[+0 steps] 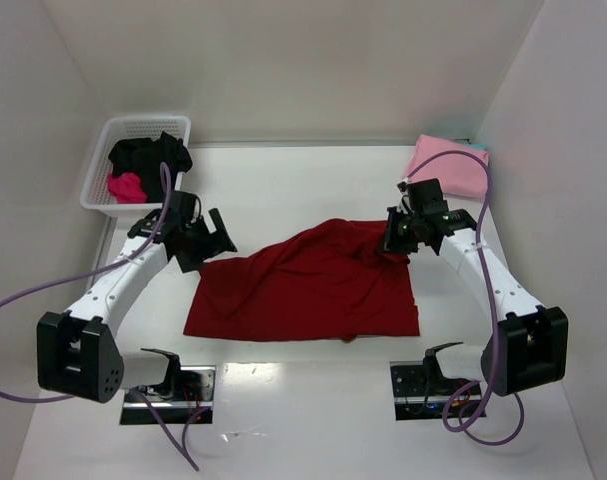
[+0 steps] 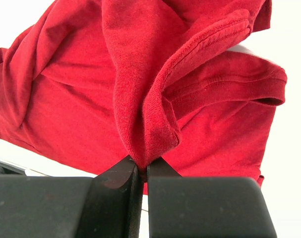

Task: Fold and stack the t-shirts
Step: Flatten out the tshirt

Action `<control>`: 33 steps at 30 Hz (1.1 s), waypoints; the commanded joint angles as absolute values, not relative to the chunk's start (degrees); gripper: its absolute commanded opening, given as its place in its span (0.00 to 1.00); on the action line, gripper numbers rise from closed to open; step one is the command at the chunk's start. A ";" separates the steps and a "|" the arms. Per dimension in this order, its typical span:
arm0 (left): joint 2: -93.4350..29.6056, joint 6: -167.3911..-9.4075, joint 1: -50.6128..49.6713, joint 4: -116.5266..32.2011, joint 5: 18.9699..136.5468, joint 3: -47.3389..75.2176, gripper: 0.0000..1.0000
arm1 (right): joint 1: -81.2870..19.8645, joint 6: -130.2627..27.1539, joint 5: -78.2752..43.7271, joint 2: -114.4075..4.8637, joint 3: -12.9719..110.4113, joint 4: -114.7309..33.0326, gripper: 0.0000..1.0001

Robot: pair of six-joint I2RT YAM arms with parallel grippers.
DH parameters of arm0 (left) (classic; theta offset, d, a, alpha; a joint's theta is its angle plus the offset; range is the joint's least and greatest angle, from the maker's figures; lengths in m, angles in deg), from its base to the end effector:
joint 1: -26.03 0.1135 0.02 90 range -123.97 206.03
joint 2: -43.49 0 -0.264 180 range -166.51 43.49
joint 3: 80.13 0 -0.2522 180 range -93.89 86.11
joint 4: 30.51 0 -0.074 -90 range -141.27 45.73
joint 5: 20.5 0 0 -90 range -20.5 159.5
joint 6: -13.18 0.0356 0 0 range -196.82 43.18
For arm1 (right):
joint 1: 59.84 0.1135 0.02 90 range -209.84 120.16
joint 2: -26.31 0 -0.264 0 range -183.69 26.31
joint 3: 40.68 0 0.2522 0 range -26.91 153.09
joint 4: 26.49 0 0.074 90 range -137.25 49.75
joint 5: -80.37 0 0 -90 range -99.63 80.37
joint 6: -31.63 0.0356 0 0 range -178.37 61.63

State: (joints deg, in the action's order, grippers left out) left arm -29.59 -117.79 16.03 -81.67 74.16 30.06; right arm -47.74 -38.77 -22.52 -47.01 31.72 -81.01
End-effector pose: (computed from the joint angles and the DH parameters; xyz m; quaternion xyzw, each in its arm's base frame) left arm 0.2542 -0.0478 0.2626 -0.2420 0.9202 -0.1663 0.2588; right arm 0.2507 0.0619 0.2728 0.0288 0.9490 0.1837 0.2547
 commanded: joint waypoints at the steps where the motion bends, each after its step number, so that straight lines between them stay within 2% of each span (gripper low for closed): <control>1: -30.16 -120.50 16.10 -78.81 72.31 33.01 1.00 | -48.06 -39.38 -22.21 -45.76 34.35 -81.47 0.06; 14: -24.80 -133.60 16.10 -72.76 65.37 45.76 0.97 | -48.06 -39.91 -24.40 -46.90 34.95 -81.47 0.06; 25: -28.84 -138.34 16.10 -69.23 62.11 49.37 0.96 | -48.06 -40.44 -24.93 -46.38 35.49 -81.47 0.06; 33: -29.99 -139.40 17.68 -67.21 60.44 50.95 0.90 | -48.06 -40.44 -24.93 -45.15 34.43 -81.47 0.06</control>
